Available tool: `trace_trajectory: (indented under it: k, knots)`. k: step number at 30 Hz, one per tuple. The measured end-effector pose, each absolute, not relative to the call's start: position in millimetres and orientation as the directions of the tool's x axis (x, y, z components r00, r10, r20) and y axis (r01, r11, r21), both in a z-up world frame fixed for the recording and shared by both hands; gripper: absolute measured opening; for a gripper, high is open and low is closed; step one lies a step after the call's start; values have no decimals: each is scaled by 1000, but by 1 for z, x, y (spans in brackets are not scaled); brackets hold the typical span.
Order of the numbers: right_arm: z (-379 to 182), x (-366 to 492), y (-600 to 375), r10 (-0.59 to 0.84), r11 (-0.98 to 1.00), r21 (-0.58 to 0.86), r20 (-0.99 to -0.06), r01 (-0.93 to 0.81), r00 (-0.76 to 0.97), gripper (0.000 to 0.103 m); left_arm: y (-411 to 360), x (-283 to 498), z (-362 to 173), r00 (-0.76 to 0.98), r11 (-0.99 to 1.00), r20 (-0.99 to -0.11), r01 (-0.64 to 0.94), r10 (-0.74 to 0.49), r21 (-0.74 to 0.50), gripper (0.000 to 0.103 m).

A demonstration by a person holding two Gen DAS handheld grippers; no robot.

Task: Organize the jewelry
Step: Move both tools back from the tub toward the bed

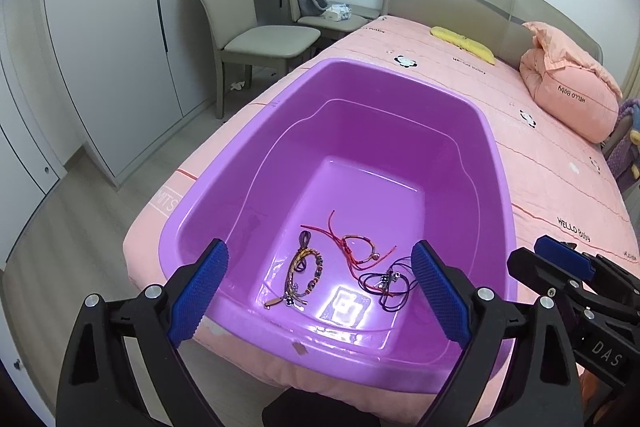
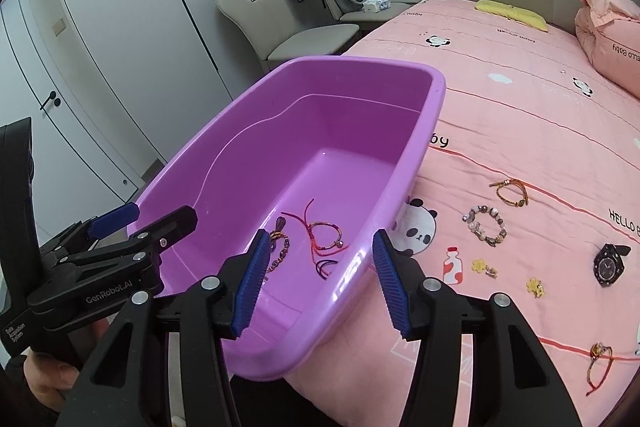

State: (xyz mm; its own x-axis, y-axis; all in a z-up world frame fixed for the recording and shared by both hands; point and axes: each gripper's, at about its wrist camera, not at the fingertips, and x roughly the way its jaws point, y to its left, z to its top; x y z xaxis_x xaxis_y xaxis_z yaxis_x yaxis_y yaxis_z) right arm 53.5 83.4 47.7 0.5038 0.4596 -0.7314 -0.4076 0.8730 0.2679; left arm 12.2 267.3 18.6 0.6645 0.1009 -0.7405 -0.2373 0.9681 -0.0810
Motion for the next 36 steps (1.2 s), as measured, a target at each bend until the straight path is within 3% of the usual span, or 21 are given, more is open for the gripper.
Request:
trace_trajectory:
  k: [20,36]
  knots:
    - [41,5,-9,428,902,303,-725,-308,540,59,192,-31,31,695,985,-718,-146,39,-88,95]
    - [31,-37,-114,313,949,268,-731,-167,606,59,95,-47,33,698,991,-708,30,-112,-128,95]
